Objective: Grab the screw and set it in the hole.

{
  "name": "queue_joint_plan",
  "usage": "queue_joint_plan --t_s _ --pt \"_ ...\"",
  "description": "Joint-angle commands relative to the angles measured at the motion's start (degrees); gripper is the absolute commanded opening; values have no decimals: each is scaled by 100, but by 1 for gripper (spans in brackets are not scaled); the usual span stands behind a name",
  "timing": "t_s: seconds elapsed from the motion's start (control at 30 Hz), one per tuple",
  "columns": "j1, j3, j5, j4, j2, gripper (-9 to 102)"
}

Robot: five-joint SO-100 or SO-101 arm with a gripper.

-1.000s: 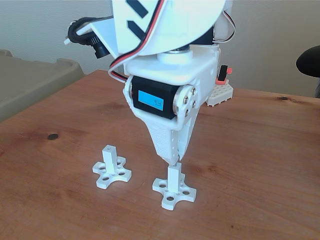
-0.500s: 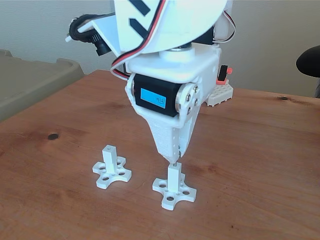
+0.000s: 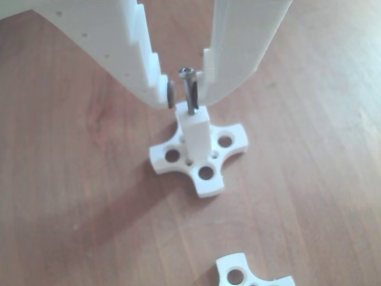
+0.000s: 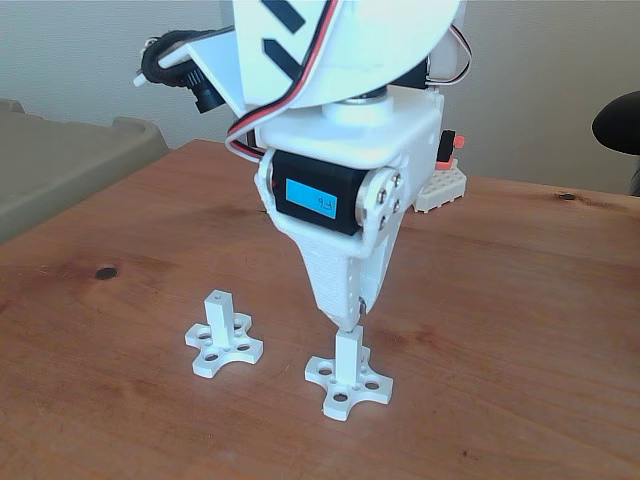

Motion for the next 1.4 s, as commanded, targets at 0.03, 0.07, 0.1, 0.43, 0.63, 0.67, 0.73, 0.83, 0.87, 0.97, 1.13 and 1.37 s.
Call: queue_joint_plan --t_s 0.03,0.07,0.1,0.43,0.63,0.67,0.73,0.83,0.87,0.97,1.13,1.37 --pt "70 -369 62 -158 176 8" --pt "88 -369 62 -167 185 8" --pt "149 -378 26 -105 264 12" --pt "132 -439 -53 237 396 13" --pt "97 -501 -53 439 571 19" --pt "97 -501 -53 483 606 20" --pt "97 -536 -53 589 703 24" --pt "97 -562 -53 694 800 25" --pt "97 -571 -53 729 844 26" --pt "97 -562 -53 844 1002 28" --pt "149 -431 -62 1081 1582 28" --pt "325 70 -211 1081 2786 20"
